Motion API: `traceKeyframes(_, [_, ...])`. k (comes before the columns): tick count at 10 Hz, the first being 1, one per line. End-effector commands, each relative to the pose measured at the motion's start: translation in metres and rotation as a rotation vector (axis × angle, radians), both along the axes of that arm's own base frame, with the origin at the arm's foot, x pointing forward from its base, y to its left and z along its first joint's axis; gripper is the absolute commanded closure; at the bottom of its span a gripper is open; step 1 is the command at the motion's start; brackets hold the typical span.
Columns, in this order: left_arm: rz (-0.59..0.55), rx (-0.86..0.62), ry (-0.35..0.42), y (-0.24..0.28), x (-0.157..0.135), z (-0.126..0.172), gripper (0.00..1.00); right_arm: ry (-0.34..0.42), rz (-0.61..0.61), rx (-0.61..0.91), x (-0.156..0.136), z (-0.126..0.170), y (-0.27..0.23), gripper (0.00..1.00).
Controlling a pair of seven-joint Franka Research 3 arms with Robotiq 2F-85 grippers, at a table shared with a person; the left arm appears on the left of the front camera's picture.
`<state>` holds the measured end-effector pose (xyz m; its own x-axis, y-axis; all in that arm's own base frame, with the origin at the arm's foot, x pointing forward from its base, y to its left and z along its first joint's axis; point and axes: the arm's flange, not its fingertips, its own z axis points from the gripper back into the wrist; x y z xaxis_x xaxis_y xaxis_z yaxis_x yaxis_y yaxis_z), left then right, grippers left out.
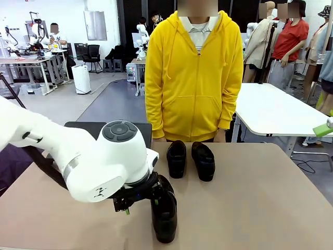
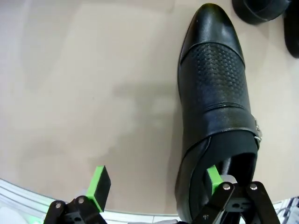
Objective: Organize the shoes by placing them on the stand.
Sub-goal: Place the Shoe from the middle of the table onto the Shoes Stand.
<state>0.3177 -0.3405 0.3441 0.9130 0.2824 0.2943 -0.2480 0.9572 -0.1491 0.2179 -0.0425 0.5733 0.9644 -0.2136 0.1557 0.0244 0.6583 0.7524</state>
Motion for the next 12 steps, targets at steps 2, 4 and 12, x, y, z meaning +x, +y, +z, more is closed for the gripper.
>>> traceKeyframes(2, [0.004,0.026,-0.040,-0.023,0.014,-0.020,0.82,-0.017,0.016,0.014,0.002,0.000,0.001,0.00])
traceKeyframes(4, [0.001,0.034,-0.047,-0.023,0.015,-0.020,1.00,-0.017,0.016,0.014,0.002,0.000,0.001,0.00])
traceKeyframes(12, [-0.113,-0.016,-0.076,-0.025,0.009,-0.002,1.00,-0.017,0.016,0.014,0.002,0.000,0.001,0.00])
